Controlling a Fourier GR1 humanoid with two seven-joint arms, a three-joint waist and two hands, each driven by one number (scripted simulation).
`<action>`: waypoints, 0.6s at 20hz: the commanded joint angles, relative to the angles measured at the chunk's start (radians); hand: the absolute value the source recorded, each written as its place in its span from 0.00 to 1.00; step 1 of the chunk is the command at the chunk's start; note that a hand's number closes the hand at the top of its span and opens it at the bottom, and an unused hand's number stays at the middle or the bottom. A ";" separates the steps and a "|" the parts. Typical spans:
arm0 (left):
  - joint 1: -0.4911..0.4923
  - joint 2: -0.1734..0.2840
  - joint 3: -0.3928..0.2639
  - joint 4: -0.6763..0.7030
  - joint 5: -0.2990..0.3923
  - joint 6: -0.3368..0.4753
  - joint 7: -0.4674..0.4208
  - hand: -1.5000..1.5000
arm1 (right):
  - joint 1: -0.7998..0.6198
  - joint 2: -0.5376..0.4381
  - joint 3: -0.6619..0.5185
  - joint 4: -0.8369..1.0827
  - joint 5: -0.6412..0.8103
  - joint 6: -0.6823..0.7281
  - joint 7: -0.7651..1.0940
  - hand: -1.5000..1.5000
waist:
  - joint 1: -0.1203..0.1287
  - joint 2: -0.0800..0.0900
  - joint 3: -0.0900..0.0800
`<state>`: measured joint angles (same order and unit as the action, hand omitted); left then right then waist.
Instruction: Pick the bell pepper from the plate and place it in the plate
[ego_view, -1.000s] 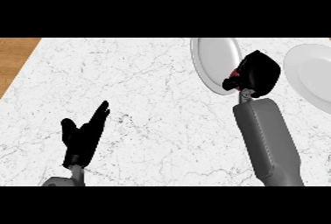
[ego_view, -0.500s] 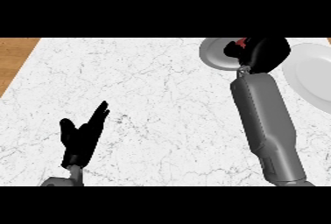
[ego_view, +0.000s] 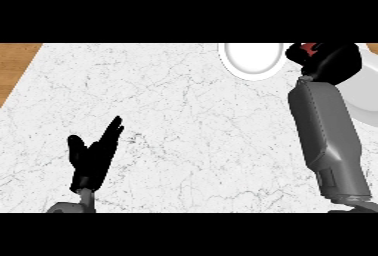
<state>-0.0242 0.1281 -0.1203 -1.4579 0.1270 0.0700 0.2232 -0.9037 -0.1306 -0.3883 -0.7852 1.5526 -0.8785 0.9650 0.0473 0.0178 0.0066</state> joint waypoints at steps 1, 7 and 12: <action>0.000 0.001 0.026 0.085 0.016 -0.023 -0.035 0.50 | 0.040 -0.080 -0.052 0.092 -0.026 -0.187 -0.029 1.00 | -0.018 0.001 -0.006; -0.009 -0.028 -0.002 0.060 -0.003 0.000 -0.001 0.50 | 0.030 -0.226 -0.139 0.230 -0.123 -0.268 -0.134 1.00 | -0.012 0.003 -0.004; 0.020 -0.004 0.005 0.027 -0.001 -0.020 -0.004 0.50 | 0.034 -0.316 -0.168 0.329 -0.263 -0.320 -0.303 1.00 | 0.001 0.005 -0.002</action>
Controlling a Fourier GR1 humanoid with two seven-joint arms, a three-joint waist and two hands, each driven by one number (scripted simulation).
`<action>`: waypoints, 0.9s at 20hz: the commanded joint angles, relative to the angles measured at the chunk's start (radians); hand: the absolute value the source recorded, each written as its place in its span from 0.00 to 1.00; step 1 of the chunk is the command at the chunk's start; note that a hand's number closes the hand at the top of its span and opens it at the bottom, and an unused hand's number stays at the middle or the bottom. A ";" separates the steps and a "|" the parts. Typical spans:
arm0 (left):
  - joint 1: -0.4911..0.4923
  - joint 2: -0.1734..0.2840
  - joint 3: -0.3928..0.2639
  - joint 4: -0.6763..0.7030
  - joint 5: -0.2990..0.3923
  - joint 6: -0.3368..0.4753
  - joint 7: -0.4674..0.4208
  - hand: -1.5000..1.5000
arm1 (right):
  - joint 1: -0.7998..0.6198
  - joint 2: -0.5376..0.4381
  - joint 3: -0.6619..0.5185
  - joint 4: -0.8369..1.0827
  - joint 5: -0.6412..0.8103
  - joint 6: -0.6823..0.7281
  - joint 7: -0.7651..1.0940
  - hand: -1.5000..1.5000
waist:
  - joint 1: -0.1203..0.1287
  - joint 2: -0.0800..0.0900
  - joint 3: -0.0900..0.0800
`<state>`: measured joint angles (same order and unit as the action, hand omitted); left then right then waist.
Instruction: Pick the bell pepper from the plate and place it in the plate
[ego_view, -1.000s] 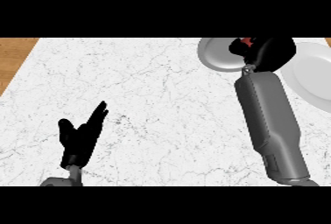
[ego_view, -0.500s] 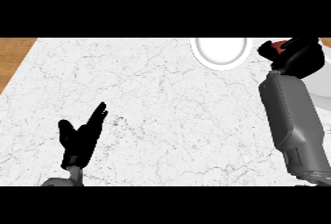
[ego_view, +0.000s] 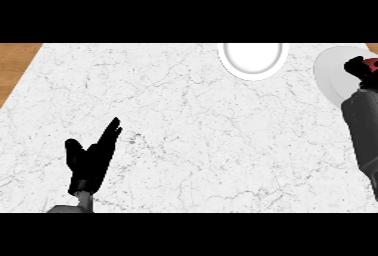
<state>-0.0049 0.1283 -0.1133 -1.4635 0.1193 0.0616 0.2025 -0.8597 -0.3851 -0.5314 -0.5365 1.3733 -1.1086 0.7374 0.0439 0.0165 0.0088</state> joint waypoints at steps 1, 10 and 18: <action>0.014 0.006 0.005 0.027 0.012 -0.023 0.006 0.50 | 0.004 -0.066 -0.038 0.089 -0.125 -0.104 -0.106 1.00 | 0.006 0.007 -0.004; -0.019 -0.012 0.001 0.019 0.000 -0.001 0.024 0.50 | 0.038 -0.212 -0.129 0.234 -0.324 0.158 -0.218 0.00 | 0.007 0.017 -0.001; 0.006 -0.015 -0.002 -0.005 0.012 -0.017 0.020 0.50 | 0.055 -0.204 -0.228 0.226 -0.510 0.283 -0.499 0.00 | 0.027 0.021 0.005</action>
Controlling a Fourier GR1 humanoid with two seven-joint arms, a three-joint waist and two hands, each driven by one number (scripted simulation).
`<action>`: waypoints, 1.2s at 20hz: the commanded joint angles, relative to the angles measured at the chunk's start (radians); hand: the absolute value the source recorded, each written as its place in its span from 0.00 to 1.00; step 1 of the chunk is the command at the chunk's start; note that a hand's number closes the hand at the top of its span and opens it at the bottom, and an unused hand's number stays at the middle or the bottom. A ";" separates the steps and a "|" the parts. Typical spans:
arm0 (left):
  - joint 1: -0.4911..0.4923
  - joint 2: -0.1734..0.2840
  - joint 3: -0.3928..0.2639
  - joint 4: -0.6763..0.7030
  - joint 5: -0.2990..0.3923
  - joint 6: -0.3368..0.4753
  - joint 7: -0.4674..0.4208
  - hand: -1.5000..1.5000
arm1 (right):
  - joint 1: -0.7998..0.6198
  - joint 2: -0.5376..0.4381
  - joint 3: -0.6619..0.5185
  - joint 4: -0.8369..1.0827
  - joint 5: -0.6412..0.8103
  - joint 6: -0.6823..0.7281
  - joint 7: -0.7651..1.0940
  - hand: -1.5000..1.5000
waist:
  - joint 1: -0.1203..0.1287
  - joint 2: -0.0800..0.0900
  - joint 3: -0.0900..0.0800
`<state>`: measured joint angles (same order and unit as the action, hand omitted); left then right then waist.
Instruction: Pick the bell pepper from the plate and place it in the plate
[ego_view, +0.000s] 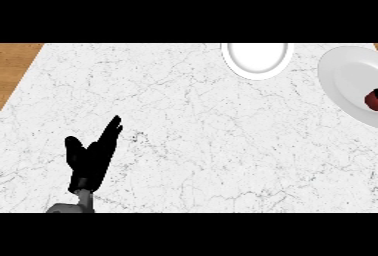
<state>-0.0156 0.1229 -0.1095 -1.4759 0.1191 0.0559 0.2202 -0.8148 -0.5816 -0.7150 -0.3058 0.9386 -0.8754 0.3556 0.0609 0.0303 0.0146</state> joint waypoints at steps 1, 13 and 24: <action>0.018 0.009 0.011 0.017 0.020 -0.021 0.010 0.50 | 0.015 -0.001 -0.071 -0.034 -0.124 0.064 -0.191 0.00 | -0.005 0.000 -0.002; 0.044 -0.011 -0.006 0.012 -0.004 -0.006 -0.009 0.50 | 0.076 0.041 -0.317 -0.168 -0.511 0.097 -0.649 0.00 | -0.027 -0.013 -0.007; 0.028 -0.036 0.006 0.049 -0.023 0.014 -0.012 0.50 | 0.216 0.095 -0.282 -0.160 -0.667 0.443 -0.830 0.00 | -0.061 -0.031 -0.015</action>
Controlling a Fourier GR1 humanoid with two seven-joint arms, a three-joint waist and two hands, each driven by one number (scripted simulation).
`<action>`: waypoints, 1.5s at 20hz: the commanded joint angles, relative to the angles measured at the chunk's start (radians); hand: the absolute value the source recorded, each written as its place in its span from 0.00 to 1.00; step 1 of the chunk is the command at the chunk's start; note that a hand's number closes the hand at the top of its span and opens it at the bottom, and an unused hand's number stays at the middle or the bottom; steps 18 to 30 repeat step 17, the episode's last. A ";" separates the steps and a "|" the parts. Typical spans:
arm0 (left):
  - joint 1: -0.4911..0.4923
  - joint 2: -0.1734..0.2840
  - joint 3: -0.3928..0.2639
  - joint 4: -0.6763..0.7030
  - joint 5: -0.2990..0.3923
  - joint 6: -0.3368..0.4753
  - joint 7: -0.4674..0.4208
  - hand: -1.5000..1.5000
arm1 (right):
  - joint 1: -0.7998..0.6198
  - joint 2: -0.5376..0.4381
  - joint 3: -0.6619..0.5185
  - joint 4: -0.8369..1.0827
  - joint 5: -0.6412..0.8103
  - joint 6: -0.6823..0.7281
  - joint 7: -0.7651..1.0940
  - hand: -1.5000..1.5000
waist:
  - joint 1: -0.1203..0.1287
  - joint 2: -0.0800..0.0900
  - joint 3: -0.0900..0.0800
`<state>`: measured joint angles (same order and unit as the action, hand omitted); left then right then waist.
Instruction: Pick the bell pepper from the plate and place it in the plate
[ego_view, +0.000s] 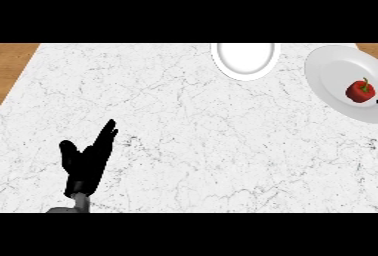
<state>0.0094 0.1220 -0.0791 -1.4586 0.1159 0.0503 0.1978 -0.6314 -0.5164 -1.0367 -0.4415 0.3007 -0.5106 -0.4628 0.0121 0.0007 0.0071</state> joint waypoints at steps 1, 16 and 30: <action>0.034 -0.031 -0.026 0.045 -0.019 0.005 -0.015 0.50 | 0.083 0.076 0.022 -0.024 -0.051 0.092 -0.078 0.00 | -0.013 -0.001 -0.007; 0.016 0.031 0.058 0.038 0.011 -0.059 0.017 0.50 | 0.379 0.334 0.328 -0.618 -0.001 0.005 0.287 0.00 | -0.020 -0.004 -0.008; 0.043 -0.029 0.003 0.012 -0.033 -0.009 0.016 0.50 | 0.386 0.306 0.338 -0.622 -0.013 0.005 0.293 0.00 | -0.015 -0.003 -0.008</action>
